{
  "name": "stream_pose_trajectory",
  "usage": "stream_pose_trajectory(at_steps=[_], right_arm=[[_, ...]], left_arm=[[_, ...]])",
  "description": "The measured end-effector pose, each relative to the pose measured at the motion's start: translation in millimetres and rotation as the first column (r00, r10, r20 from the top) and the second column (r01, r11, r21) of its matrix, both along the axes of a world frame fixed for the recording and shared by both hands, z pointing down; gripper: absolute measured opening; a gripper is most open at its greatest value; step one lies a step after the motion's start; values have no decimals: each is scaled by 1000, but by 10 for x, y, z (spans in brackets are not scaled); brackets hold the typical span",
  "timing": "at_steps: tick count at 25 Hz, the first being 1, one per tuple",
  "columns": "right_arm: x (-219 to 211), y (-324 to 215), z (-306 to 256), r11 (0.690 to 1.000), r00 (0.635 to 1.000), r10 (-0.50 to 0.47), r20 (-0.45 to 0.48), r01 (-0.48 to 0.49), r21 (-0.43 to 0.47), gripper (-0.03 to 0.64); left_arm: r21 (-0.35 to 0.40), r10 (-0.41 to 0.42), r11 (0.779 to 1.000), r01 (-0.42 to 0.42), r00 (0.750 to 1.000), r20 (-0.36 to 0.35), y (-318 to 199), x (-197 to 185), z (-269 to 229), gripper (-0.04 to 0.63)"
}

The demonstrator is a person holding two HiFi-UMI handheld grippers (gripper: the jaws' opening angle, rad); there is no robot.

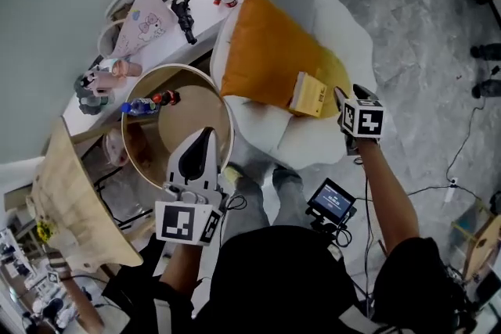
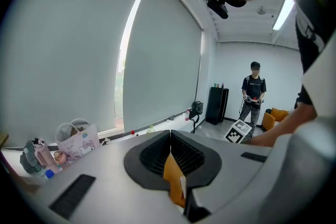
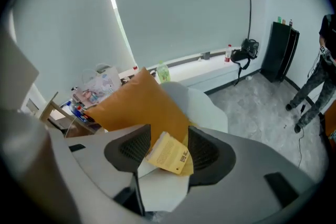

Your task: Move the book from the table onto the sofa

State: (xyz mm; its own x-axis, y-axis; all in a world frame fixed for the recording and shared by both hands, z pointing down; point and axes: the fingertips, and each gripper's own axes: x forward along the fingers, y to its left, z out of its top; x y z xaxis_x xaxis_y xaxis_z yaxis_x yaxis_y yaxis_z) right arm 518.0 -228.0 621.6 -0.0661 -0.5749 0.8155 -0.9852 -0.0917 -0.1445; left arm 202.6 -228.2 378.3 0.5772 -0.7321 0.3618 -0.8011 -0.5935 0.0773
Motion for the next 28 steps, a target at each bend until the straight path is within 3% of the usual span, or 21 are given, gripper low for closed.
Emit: stream_pose_trajectory(at_steps=[7,9,14,18,22,28], right_arm=[[-4,163,-1518,962,997,-69,-19,71,264,179],[12,308,-1901,942,998,-64,-24,68,327,128],[29,786,-2739,880,988,-56,-145,117,460,25],[-70,1042,-3195,835,977,-45,-206,150,529,23],[-153,1235,-3481,795,984,-24,-178,127,594,23],[-164,1361,-3526,792,986,-9,-165,107,601,23]], left_arm=[[97,-25,995,29,999,-35,152,-100,-502,14],[115,-32,993,37,999,-44,240,-137,-619,14],[169,-38,984,50,996,-77,528,-187,-932,14],[196,-51,978,71,993,-102,686,-285,-1094,14],[211,-62,974,82,993,-103,851,-382,-1172,14],[227,-88,967,114,989,-120,985,-465,-1242,14]])
